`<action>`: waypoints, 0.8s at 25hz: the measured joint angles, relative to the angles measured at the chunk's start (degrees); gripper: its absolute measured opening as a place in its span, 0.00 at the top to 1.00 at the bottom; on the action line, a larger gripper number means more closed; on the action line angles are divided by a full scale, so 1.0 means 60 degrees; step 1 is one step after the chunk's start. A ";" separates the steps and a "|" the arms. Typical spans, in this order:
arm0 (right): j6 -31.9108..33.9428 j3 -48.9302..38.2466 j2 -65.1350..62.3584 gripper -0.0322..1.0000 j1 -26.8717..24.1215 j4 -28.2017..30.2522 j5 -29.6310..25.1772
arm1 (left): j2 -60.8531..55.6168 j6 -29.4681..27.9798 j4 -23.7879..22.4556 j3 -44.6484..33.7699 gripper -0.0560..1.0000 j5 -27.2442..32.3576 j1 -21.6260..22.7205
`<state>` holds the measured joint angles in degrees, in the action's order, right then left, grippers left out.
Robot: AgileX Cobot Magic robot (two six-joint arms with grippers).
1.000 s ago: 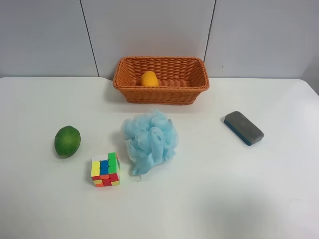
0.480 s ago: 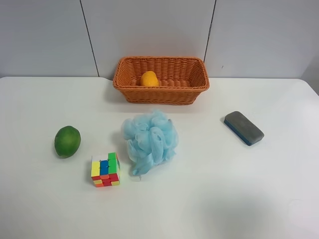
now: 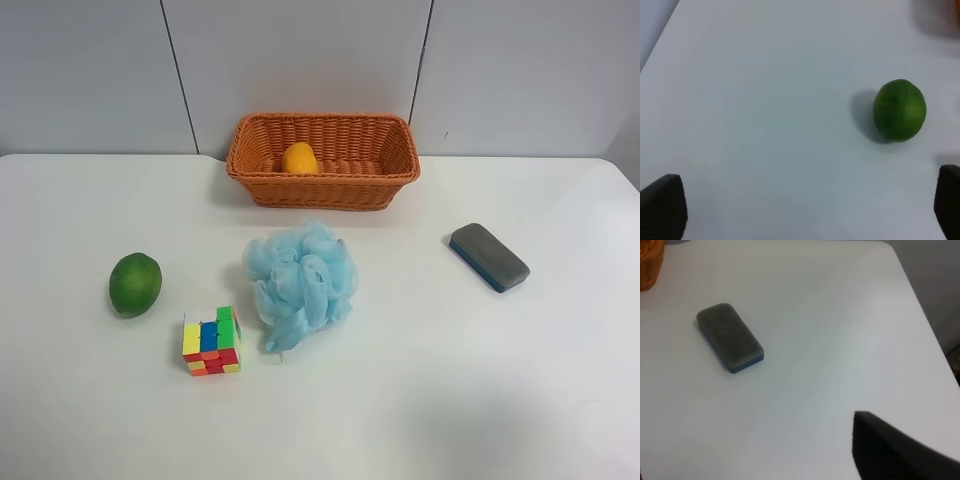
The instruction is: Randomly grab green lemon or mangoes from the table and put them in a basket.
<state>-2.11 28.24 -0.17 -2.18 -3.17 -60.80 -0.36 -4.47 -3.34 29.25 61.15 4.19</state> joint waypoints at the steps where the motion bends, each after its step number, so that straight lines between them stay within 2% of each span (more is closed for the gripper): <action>1: 0.0000 0.0000 0.0000 0.18 0.0000 0.0000 0.0000 | 0.0000 0.0000 0.0000 0.0000 0.01 0.0000 0.0000; 20: 0.0000 0.0000 0.0000 0.18 0.0000 0.0000 0.0000 | 0.0000 0.0004 0.0000 0.0000 0.01 0.0000 0.0000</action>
<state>-2.11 28.24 -0.17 -2.18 -3.17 -60.80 -0.36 -4.44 -3.34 29.25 61.15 4.19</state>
